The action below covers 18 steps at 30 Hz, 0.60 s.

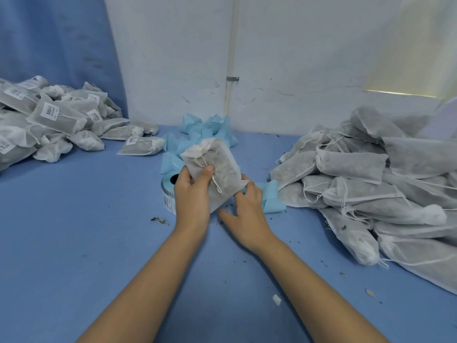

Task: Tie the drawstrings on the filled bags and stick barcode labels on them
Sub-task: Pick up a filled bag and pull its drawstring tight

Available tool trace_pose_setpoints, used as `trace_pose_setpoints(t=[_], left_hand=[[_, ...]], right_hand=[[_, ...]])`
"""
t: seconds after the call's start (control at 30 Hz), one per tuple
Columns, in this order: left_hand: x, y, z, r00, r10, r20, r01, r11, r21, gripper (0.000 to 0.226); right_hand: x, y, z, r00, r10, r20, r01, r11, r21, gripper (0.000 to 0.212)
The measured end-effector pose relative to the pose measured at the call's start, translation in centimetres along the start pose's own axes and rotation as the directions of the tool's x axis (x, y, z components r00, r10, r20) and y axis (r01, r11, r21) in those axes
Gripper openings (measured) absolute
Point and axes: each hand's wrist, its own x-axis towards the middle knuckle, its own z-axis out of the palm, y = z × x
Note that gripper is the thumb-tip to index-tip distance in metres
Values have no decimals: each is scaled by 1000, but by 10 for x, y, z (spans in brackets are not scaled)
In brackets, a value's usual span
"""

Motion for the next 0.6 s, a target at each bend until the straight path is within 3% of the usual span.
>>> trace_pose_setpoints(t=[0.17,0.27,0.33,0.4,0.47,0.53,0.6], left_hand=[[-1,-2,-2,999,11,-35,-13,998,-54,20],[-2,-2,-1,1000,-19,7,20,997,-77,22],[-4,-4,-1,999,-46,19,46,998,-40,24],[-7,-7,-2,1000,-8,-1,8,998,58,28],[-11,-11,-6,992,125,30,-128,966,225,33],[-13,-17,-12,963,225,148,-269,849,455,31],[-9,-25,-19,945,235,229,-328,657,678,28]], right_hand=[[5,7,0,998,-8,59,3,997,81,46],[3,7,2,999,1,45,-7,992,127,52],[3,5,4,1000,17,18,-21,982,190,44],[3,3,3,998,64,-21,-56,963,265,34],[3,6,1,995,81,-60,-68,979,193,27],[1,11,-1,993,2,-122,-6,999,-32,17],[0,12,-2,989,-45,-141,21,986,-168,12]])
